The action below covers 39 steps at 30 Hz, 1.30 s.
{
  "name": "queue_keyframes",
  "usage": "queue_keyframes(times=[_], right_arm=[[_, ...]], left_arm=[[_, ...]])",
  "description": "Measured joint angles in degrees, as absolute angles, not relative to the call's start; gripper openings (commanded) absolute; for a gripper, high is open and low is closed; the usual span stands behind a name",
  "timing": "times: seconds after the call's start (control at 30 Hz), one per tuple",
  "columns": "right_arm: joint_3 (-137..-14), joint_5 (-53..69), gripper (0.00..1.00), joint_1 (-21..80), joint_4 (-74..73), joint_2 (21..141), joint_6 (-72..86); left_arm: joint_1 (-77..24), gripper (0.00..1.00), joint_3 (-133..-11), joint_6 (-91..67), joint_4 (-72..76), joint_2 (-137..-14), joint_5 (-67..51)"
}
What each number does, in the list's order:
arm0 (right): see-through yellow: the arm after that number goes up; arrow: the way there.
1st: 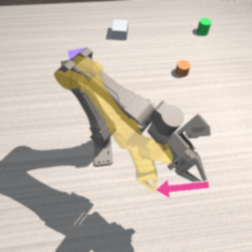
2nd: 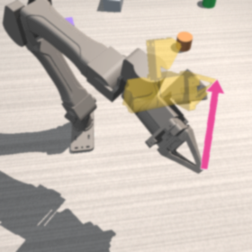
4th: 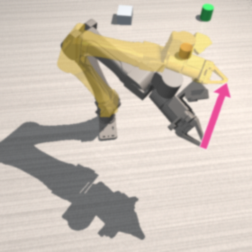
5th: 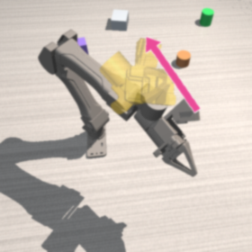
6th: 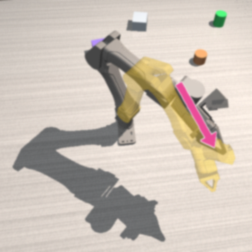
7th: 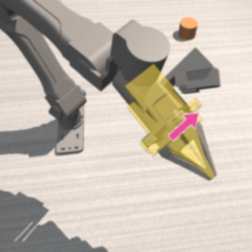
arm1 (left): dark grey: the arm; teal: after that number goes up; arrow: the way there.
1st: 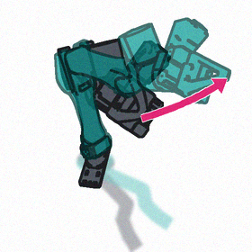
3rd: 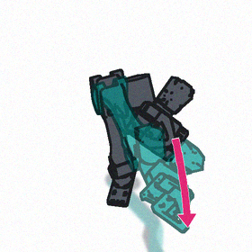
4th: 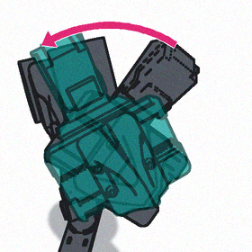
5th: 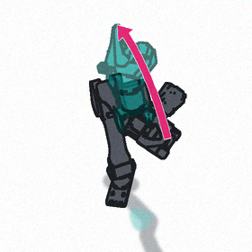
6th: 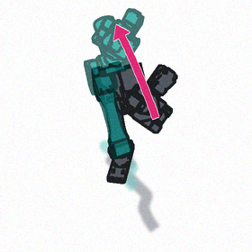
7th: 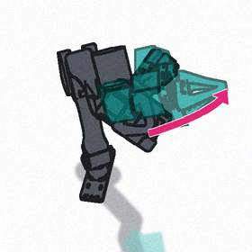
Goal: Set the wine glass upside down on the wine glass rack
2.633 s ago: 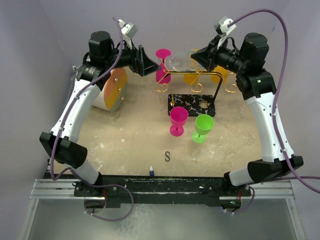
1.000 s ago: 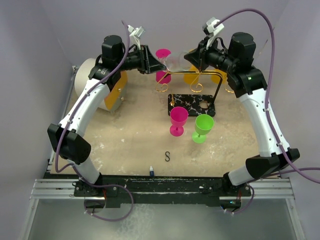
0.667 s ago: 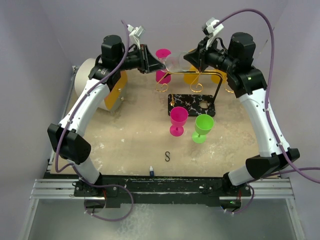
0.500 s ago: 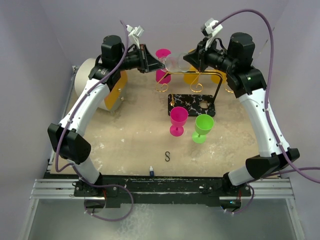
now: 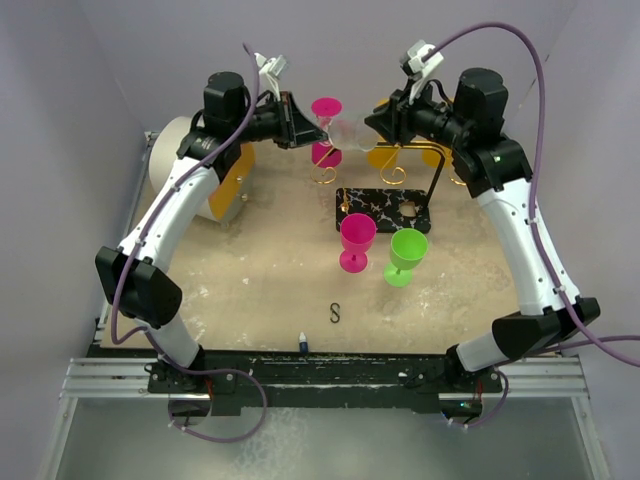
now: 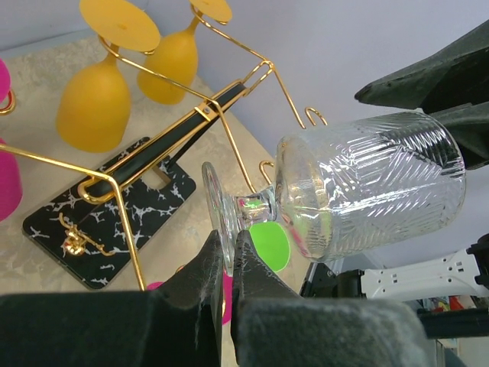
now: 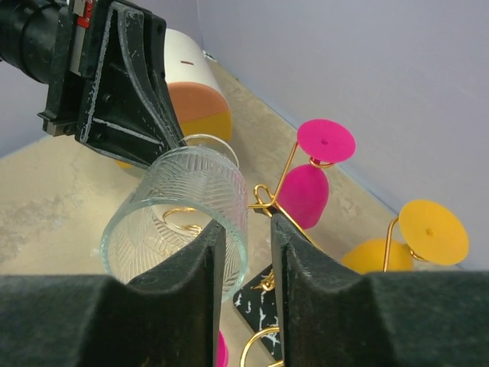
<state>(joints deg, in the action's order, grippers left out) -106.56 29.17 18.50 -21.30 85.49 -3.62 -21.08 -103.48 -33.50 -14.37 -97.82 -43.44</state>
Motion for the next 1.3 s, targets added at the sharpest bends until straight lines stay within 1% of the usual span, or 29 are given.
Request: queue_keyframes(times=[0.3, 0.33, 0.47, 0.6, 0.8, 1.03, 1.3], right_arm=[[-105.62, 27.46, 0.57, 18.48, -21.08, 83.35, -5.17], [-105.6, 27.22, 0.61, 18.48, -21.12, 82.98, -5.43], [-105.45, 26.04, 0.72, 17.8, -21.28, 80.84, -7.09], [-105.38, 25.61, 0.8, 15.49, -22.2, 78.39, -8.01], [-105.38, 25.15, 0.83, 9.91, -23.29, 76.01, -8.14], [-104.81, 24.95, 0.84, 6.81, -24.14, 75.29, -8.58], [-102.76, 24.93, 0.84, 4.47, -24.51, 73.73, -9.06]], left_arm=[[-17.45, 0.0, -103.48, -32.42, -17.72, -97.47, -41.74], [-16.97, 0.0, -103.48, -31.88, -18.28, -97.36, -41.08], [-16.12, 0.0, -104.6, -26.37, -22.48, -96.84, -35.99], [-18.13, 0.0, -107.11, -18.02, -27.11, -96.6, -28.99], [-22.28, 0.0, -110.74, -6.31, -32.32, -95.59, -19.31], [-29.47, 0.0, -115.77, 8.88, -35.92, -95.55, -9.34], [-37.01, 0.0, -120.64, 26.41, -42.78, -95.55, -7.75]])
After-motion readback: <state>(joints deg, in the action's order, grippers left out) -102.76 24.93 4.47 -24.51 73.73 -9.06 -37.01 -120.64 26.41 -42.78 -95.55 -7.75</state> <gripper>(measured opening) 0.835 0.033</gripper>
